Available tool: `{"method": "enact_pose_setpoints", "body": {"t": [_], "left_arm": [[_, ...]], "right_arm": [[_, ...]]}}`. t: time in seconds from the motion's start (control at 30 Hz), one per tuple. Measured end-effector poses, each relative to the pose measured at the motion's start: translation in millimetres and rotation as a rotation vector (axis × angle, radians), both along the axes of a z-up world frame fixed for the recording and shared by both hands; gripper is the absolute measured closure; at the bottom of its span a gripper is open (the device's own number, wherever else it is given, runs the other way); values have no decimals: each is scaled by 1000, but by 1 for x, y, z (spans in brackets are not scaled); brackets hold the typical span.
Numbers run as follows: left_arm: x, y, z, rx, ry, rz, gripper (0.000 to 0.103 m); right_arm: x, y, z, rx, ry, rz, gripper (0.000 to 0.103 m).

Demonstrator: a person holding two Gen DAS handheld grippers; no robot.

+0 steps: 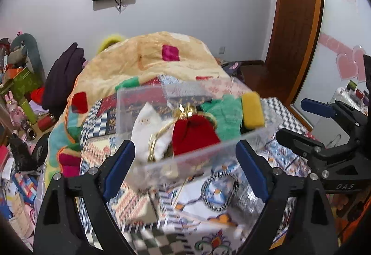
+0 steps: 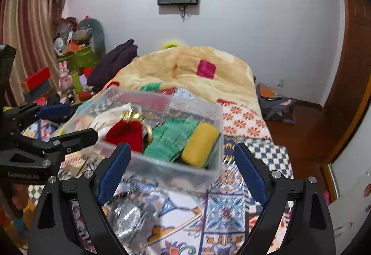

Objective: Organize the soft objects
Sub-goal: 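Grasp the silver mesh bag with the right tool while the left tool grasps the beaded bracelet, then drop the mesh bag into the box with the right tool while the left tool drops the bracelet in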

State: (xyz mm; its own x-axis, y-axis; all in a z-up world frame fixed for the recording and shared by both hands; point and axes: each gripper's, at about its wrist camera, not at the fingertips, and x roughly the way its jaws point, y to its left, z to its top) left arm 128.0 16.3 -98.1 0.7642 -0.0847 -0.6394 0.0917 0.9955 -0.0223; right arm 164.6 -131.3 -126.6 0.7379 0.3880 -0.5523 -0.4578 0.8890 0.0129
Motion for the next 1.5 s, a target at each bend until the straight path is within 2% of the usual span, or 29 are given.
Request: {"method": "enact_pose_setpoints", "body": {"t": [0.27, 0.37, 0.47, 0.6, 0.67, 0.7, 0.77, 0.83, 0.87, 0.93, 0.97, 1.07, 1.23, 1.5], "left_arm": [[-15, 3, -37, -23, 101, -22, 14], [-14, -2, -55, -9, 154, -32, 16], [-10, -7, -67, 19, 197, -34, 31], [3, -9, -76, 14, 243, -33, 43], [9, -12, -81, 15, 268, -42, 51], [10, -14, -81, 34, 259, -40, 53], [10, -19, -83, 63, 253, -40, 58], [10, -20, -84, 87, 239, -37, 70], [10, -20, -84, 88, 232, -40, 73], [10, -17, -84, 90, 225, -36, 90], [9, -16, -84, 94, 221, -36, 94], [4, -12, -84, 93, 208, -44, 98], [-11, -13, -83, 79, 181, -61, 98], [-30, -13, -49, 21, 73, -58, 98]], "right_arm": [[-9, 10, -49, -25, 167, 69, 14], [-11, 11, -61, -17, 224, 92, 15], [-11, 20, -70, -41, 255, 122, 18], [-12, 26, -72, -49, 263, 153, 26], [-12, 26, -72, -44, 273, 165, 34], [-12, 26, -73, -40, 281, 170, 37], [-10, 24, -74, -35, 291, 175, 50], [-12, 21, -77, -34, 293, 170, 63], [-12, 19, -77, -27, 295, 170, 69], [-13, 17, -76, -27, 287, 155, 74], [-14, 15, -76, -29, 280, 145, 77], [-16, 8, -74, -22, 267, 124, 81], [-20, 0, -67, -6, 238, 113, 83], [-24, -10, -41, 41, 168, 100, 83]]}}
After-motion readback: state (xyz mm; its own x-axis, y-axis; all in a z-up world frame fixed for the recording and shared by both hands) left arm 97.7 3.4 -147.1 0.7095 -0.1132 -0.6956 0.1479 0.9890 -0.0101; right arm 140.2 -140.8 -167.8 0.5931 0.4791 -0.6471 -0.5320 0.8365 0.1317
